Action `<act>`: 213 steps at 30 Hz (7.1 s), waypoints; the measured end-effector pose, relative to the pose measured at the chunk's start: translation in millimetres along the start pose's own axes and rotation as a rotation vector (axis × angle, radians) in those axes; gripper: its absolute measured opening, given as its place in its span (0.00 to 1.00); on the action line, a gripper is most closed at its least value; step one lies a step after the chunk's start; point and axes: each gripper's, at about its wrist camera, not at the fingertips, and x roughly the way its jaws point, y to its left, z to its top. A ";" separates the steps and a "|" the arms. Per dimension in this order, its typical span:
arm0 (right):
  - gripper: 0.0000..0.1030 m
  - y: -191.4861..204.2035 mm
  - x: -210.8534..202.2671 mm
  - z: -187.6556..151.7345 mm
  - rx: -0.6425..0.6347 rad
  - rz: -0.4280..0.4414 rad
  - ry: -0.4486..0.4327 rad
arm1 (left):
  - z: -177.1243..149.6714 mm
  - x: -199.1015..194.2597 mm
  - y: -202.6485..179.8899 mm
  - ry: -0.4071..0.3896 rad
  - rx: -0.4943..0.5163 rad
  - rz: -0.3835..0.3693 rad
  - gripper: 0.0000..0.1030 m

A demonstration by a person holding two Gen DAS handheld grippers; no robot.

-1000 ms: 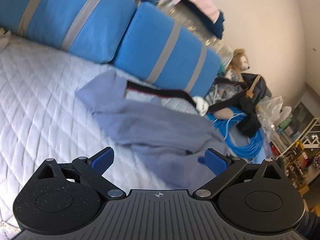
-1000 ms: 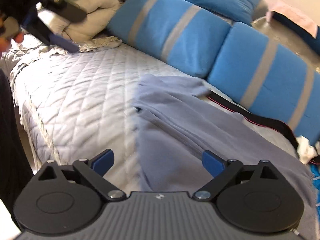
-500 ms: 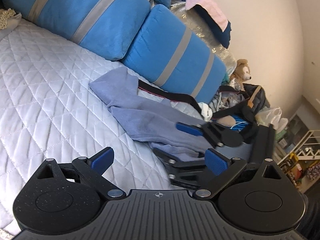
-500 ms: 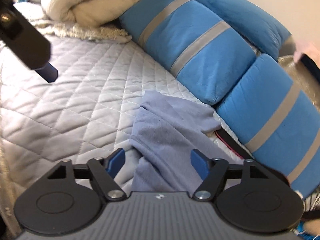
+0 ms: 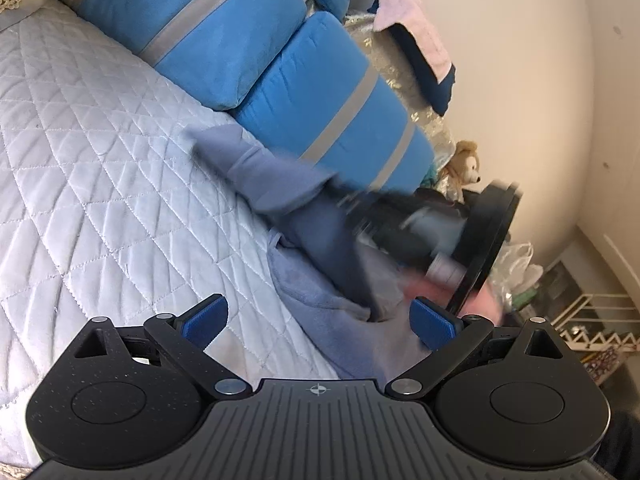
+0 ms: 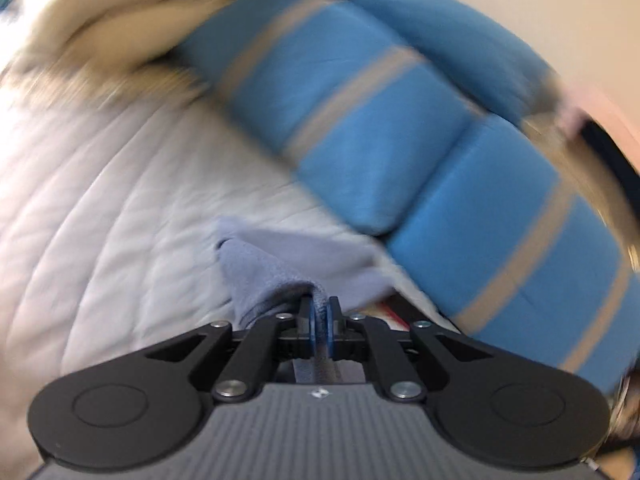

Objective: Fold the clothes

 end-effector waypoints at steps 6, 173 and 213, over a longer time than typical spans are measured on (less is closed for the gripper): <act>0.00 -87.9 5.8 1.8 0.140 -0.167 0.048 | -1.3 3.1 -0.8 0.016 0.008 -0.002 0.97; 0.94 -10.6 -185.8 -132.7 0.109 0.348 -0.012 | 113.9 -62.3 37.5 -0.128 0.028 0.909 0.04; 0.96 5.7 -200.9 -118.1 0.165 0.377 -0.027 | 71.9 -91.6 163.9 -0.142 -0.670 0.455 0.03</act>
